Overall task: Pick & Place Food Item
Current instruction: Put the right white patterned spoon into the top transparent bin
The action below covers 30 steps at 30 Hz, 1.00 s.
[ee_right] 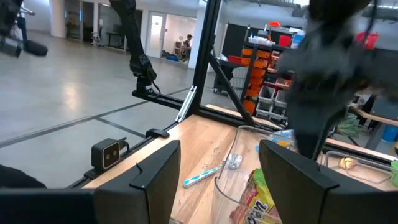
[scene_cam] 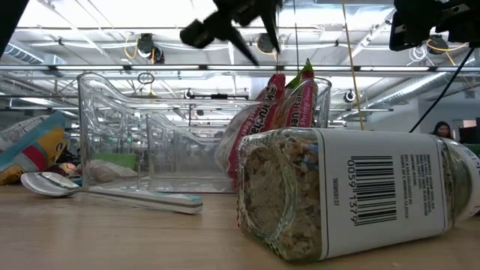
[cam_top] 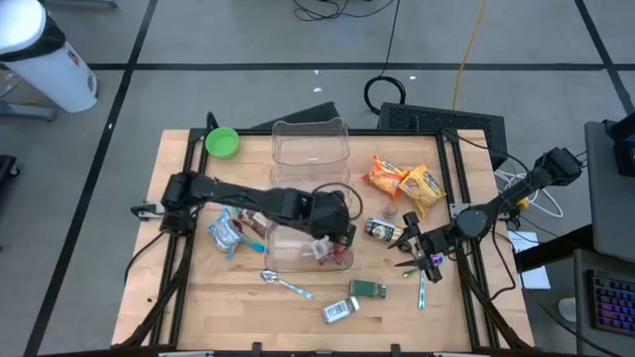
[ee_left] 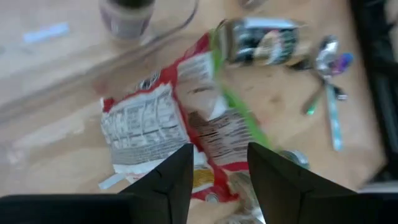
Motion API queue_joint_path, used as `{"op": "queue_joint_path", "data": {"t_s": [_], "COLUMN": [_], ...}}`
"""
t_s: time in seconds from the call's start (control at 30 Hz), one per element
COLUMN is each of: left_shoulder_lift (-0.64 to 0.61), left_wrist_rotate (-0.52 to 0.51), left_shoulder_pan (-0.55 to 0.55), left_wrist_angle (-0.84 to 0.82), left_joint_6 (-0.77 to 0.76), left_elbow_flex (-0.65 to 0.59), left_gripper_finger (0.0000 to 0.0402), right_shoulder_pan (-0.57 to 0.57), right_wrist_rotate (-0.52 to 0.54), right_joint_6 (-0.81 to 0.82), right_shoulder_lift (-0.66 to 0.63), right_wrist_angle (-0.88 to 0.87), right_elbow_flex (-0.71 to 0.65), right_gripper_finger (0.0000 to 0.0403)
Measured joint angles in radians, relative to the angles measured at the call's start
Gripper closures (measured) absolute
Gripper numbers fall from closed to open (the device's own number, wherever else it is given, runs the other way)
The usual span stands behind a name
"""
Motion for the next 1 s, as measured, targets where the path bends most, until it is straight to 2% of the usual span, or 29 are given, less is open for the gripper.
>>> {"op": "queue_joint_path", "data": {"t_s": [0.13,0.23,0.3,0.43,0.53,0.6,0.77,1.0], "left_shoulder_lift": [-0.092,-0.184,-0.247,-0.341,-0.357,-0.355,-0.358,-0.363], "left_wrist_rotate": [-0.012,-0.110,-0.233,-0.565,-0.805,-0.915,-1.008,-1.072], "left_shoulder_pan": [0.003,-0.034,-0.084,-0.223,-0.335,-0.392,-0.439,-0.423], "left_wrist_angle": [0.000,-0.003,-0.010,-0.010,-0.021,-0.061,-0.119,-0.132], "left_joint_6": [0.102,0.197,0.278,0.452,0.555,0.580,0.487,0.305], "left_elbow_flex": [0.000,0.000,0.000,0.000,0.001,-0.002,-0.117,-0.371], "left_gripper_finger": [0.0243,0.0243,0.0243,0.0243,0.0243,0.0243,0.0243,0.0243], "right_shoulder_pan": [0.000,0.000,0.000,0.000,-0.001,-0.001,-0.002,-0.065], "right_wrist_rotate": [0.002,0.002,0.003,0.004,0.066,0.143,0.288,0.282], "right_joint_6": [0.000,-0.001,-0.004,-0.014,-0.027,-0.037,-0.053,0.025], "right_shoulder_lift": [0.000,0.000,0.000,0.000,0.000,0.000,0.000,0.000], "right_wrist_angle": [-0.010,-0.015,-0.015,-0.015,-0.015,-0.015,-0.012,0.006], "right_elbow_flex": [0.000,0.000,0.000,0.000,0.000,0.000,0.000,0.000], "right_gripper_finger": [0.0193,0.0193,0.0193,0.0193,0.0193,0.0193,0.0193,0.0193]}}
